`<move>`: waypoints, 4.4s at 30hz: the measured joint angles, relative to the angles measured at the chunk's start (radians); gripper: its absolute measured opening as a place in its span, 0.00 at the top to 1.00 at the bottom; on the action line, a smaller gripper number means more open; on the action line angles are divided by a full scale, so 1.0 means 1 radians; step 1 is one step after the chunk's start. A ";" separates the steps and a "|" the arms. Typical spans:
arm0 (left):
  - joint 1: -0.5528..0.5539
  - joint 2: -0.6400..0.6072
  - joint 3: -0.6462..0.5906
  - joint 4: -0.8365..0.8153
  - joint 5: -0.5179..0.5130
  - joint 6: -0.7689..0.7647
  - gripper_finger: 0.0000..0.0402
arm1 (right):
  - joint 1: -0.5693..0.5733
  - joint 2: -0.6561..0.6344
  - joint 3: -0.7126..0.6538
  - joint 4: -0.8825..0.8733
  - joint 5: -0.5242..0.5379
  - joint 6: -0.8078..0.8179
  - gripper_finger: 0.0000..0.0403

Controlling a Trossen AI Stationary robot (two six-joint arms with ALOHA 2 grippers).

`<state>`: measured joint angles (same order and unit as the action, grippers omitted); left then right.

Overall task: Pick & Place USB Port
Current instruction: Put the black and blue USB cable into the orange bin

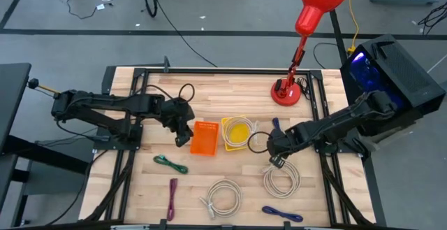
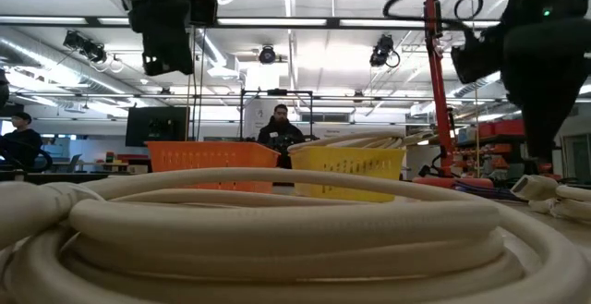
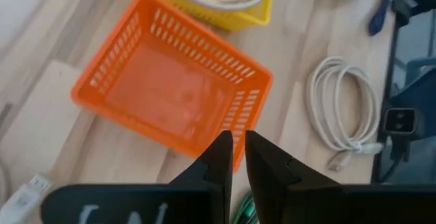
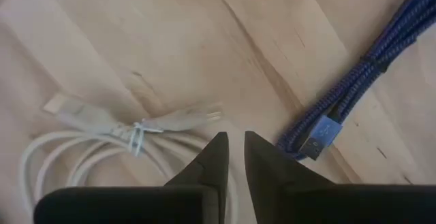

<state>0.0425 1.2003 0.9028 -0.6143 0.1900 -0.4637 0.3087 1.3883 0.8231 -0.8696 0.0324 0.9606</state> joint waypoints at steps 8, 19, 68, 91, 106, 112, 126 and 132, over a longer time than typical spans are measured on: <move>0.000 0.000 0.000 0.030 0.017 -0.016 0.89 | -0.097 -0.023 -0.053 0.008 -0.012 -0.064 0.83; 0.000 0.000 0.000 0.051 0.017 -0.015 0.89 | -0.228 -0.050 -0.053 -0.024 0.001 -0.155 0.61; 0.044 0.001 0.000 0.116 0.024 0.000 0.89 | -0.335 -0.084 -0.078 0.025 0.043 -0.247 0.98; 0.294 0.001 0.066 0.343 0.095 0.067 0.89 | -0.182 -0.122 0.311 0.305 0.061 -0.336 0.98; 0.406 0.000 0.396 0.272 0.066 0.246 0.89 | -0.180 0.233 0.311 0.717 -0.104 -0.359 0.99; 0.406 0.000 0.401 0.247 0.066 0.249 0.89 | -0.229 0.316 0.311 0.887 -0.124 -0.372 0.99; 0.406 0.005 0.401 0.244 0.066 0.251 0.89 | -0.294 0.432 0.312 1.069 -0.133 -0.339 0.99; 0.405 0.005 0.401 0.244 0.066 0.251 0.89 | -0.312 0.518 0.459 1.084 -0.163 -0.371 0.99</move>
<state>0.4477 1.2049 1.3037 -0.3698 0.2562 -0.2131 -0.0037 1.9063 1.2819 0.2144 -0.1305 0.5897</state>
